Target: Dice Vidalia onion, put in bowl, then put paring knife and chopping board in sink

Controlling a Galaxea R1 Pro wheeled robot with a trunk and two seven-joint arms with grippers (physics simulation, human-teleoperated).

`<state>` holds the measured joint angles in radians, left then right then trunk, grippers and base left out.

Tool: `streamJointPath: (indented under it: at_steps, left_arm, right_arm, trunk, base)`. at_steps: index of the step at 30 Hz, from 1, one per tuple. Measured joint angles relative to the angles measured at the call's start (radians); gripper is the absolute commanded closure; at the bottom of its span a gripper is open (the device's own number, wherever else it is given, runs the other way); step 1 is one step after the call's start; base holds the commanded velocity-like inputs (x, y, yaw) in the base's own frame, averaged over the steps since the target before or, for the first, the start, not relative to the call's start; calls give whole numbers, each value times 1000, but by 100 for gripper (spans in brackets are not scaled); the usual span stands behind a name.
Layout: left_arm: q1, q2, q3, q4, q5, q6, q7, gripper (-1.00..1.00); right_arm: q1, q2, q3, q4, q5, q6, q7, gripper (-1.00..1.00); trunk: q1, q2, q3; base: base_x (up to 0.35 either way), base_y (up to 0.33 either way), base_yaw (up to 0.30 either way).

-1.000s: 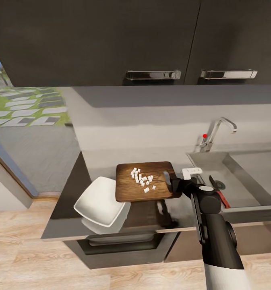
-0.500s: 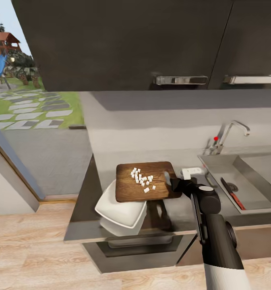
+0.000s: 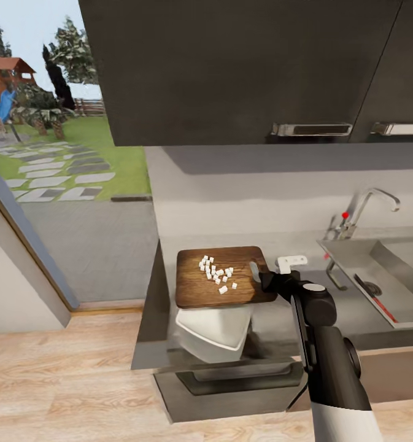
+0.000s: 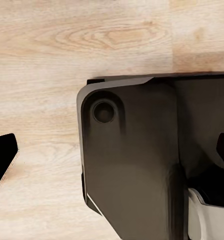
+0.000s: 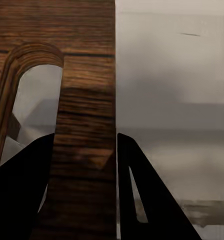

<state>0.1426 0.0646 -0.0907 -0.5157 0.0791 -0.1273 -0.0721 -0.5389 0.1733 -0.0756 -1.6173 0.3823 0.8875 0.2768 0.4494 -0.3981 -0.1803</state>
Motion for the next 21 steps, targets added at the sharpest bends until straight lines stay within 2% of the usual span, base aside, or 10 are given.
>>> streamJointPath:
  at_steps: [19,21]
  left_arm:
    - [0,0,0,2,0,0,0,-100]
    - [0,0,0,2,0,0,0,-100]
  right_arm:
    - [0,0,-2,2,-1,-15,7,100]
    - [0,0,-2,4,-1,-42,8,100]
  trunk:
    - [0,0,4]
    - [0,0,4]
  base:
    - [0,6,0]
    - [0,0,0]
